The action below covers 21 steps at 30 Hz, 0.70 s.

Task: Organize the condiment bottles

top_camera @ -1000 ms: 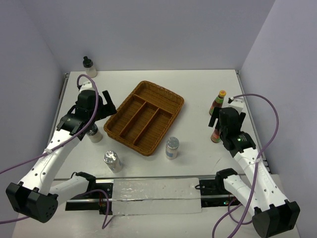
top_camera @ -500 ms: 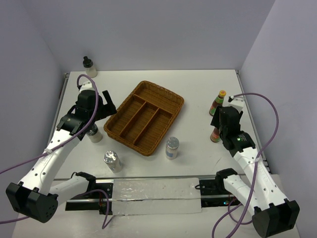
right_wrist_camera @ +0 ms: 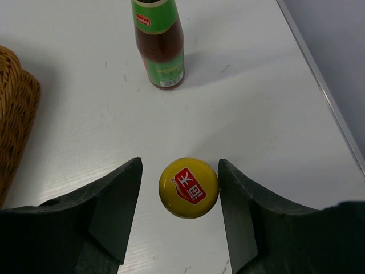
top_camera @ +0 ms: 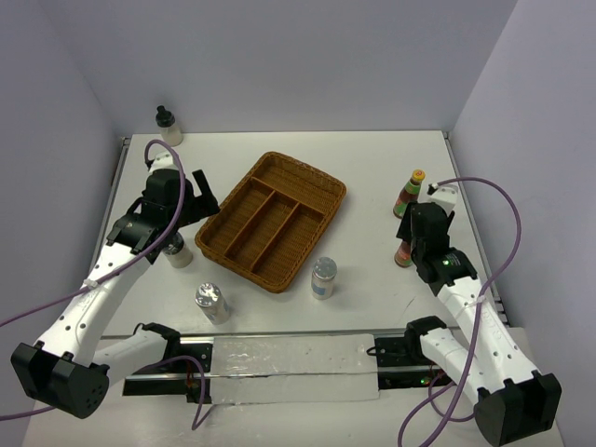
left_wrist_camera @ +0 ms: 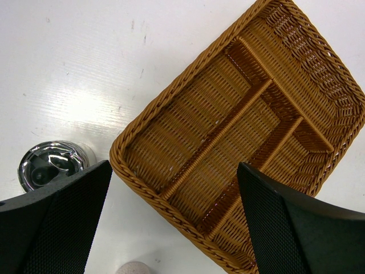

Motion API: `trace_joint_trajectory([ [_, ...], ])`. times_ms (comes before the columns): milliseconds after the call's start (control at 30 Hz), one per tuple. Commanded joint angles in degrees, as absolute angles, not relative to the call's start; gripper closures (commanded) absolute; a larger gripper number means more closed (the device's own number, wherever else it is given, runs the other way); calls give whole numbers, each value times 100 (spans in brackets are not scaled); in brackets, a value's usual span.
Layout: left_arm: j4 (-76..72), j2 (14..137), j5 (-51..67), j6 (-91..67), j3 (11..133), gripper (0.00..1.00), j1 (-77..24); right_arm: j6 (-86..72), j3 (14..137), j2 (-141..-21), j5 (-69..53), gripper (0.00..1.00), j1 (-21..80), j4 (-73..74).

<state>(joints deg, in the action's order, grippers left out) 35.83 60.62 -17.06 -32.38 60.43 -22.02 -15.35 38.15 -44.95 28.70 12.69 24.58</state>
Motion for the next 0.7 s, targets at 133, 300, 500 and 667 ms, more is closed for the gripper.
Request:
trace_joint_trajectory([
  [133,3410,6093,-1725,-3250,6073,0,-2206,-1547,3723,-4550,3214,44,1222,2108],
  [300,3429,6064,-1723,-3243,6046,1,-2206,-1547,3692,-4553,3244,60,1213,2057],
  [500,3472,6047,-1749,-3252,6047,0,-2206,-1547,3908,-4482,3226,91,1208,2201],
  [667,3479,6036,-1772,-3262,6047,0,-2206,-1547,4635,-4365,3055,91,1222,2504],
])
